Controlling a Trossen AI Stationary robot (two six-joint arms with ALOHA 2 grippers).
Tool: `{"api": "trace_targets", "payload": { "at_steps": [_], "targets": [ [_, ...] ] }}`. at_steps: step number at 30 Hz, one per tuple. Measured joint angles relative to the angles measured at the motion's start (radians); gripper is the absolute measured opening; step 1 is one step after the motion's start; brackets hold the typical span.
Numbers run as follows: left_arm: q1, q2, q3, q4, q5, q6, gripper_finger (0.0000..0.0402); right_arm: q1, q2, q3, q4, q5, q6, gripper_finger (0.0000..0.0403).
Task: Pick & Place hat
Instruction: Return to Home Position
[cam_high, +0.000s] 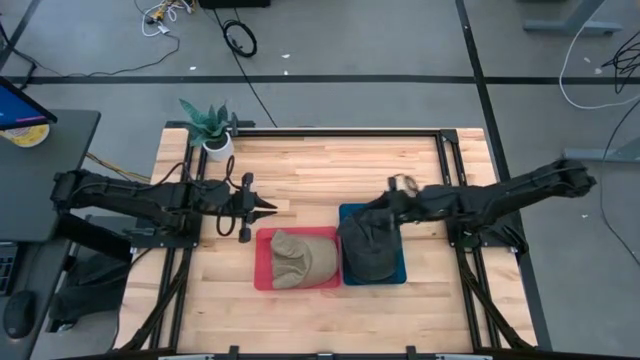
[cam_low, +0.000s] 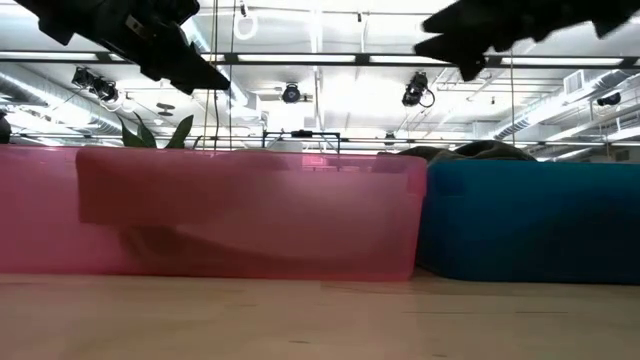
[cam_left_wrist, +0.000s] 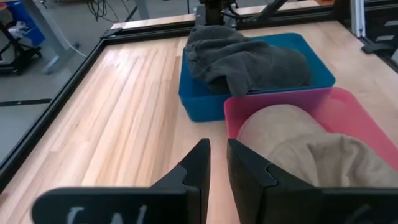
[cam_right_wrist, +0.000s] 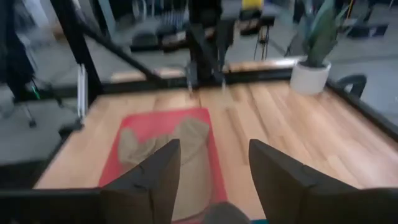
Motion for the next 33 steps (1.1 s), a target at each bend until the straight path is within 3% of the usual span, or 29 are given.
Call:
{"api": "trace_targets", "payload": {
  "at_steps": [9,17,24,30,33],
  "targets": [
    [0.012,0.0,0.0,0.028,0.079,0.006,0.0058,0.03,-0.315,-0.238,0.178,-0.003,-0.021,0.0194],
    [0.012,-0.002,-0.004,0.038,0.08,-0.009,0.0058,0.065,-0.482,-0.342,0.199,-0.003,-0.033,0.0194],
    [0.031,-0.039,-0.267,0.402,0.046,-0.007,0.0058,0.076,-0.582,-0.455,0.352,-0.008,-0.084,0.0194],
    [0.108,-0.164,-0.388,0.446,0.042,-0.017,0.0058,0.076,-0.668,-0.537,0.452,-0.053,-0.123,0.0194],
    [0.144,-0.254,-0.414,0.43,0.107,-0.028,0.0058,0.076,-0.711,-0.567,0.449,-0.053,-0.124,0.0194]
  ]
}}
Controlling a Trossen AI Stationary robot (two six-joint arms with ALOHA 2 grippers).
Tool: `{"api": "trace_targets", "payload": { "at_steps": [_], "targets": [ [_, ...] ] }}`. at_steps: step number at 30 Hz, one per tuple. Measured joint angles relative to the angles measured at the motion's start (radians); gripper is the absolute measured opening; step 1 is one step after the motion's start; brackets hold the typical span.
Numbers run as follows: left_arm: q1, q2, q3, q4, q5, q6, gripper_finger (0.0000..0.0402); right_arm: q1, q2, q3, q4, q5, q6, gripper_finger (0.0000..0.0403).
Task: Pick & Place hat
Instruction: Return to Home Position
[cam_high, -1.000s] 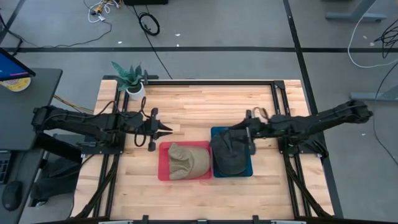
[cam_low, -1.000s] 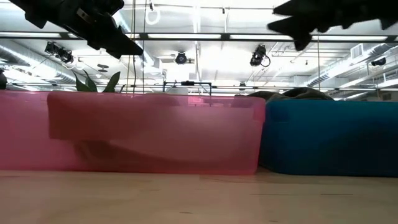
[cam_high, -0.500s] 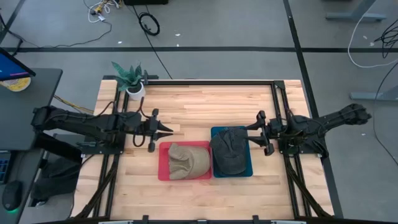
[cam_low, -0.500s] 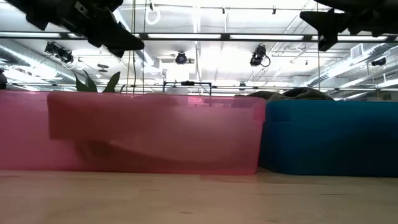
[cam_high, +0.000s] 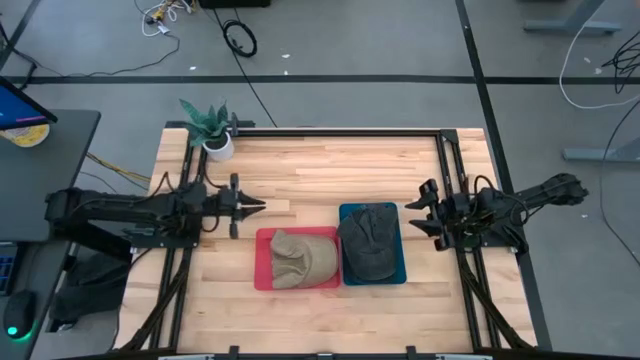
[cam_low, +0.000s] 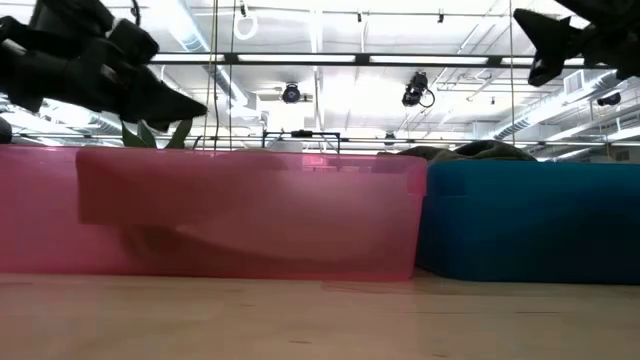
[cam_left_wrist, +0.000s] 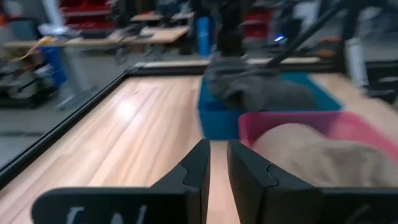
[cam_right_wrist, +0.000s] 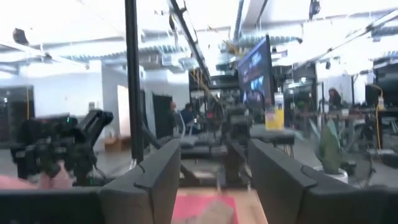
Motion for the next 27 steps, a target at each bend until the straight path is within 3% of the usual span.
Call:
{"api": "trace_targets", "payload": {
  "at_steps": [4,20,27],
  "targets": [
    [0.029,-0.116,-0.031,-0.051,0.088,-0.008,0.0058,0.0,-0.033,0.0,-0.044,-0.002,0.0,0.0194],
    [0.049,-0.428,-0.042,-0.284,0.081,-0.038,0.0058,0.0,-0.076,0.0,-0.05,-0.055,-0.021,0.0194],
    [0.049,-0.542,-0.042,-0.384,0.075,-0.039,0.0058,0.0,-0.115,0.001,-0.173,-0.054,-0.024,0.0194]
  ]
}}
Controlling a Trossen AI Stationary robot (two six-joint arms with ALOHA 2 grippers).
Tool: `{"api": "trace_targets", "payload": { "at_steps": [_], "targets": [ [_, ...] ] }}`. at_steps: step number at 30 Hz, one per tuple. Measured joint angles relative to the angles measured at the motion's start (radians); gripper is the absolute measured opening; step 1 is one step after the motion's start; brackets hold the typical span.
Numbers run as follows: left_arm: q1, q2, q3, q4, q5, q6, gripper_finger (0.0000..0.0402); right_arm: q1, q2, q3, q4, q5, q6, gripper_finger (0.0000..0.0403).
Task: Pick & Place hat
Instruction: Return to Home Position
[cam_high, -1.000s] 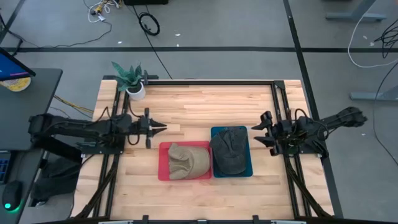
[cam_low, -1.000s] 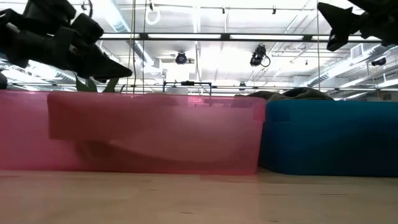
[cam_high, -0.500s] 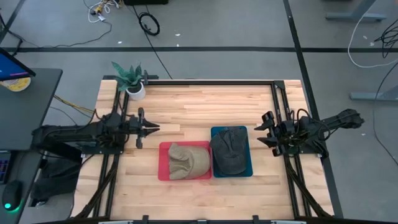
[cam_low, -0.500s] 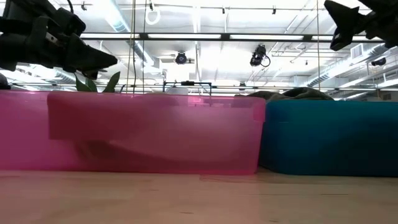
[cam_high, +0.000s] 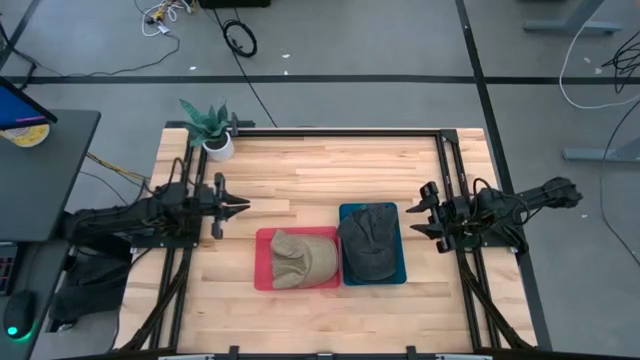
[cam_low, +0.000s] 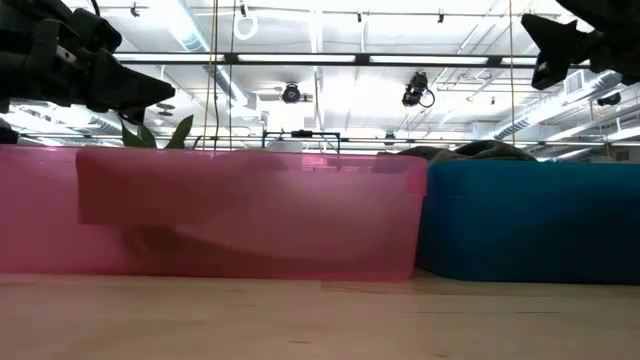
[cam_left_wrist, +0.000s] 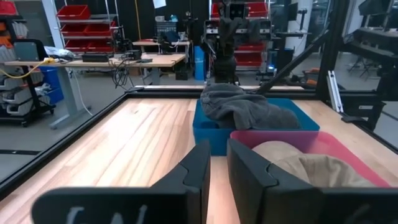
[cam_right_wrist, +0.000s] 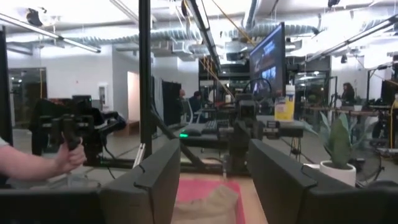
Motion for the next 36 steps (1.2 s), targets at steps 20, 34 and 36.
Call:
{"api": "trace_targets", "payload": {
  "at_steps": [20,34,36],
  "targets": [
    [0.0,-0.066,0.0,-0.105,0.001,0.022,0.0058,0.0,-0.166,0.0,-0.395,0.003,-0.004,0.0194],
    [-0.001,-0.062,0.003,-0.119,-0.012,0.006,0.0058,0.0,-0.159,0.0,-0.444,0.0,0.014,0.0194],
    [-0.001,-0.062,0.002,-0.114,-0.011,0.0,0.0058,0.0,-0.159,0.0,-0.444,0.0,0.031,0.0194]
  ]
}}
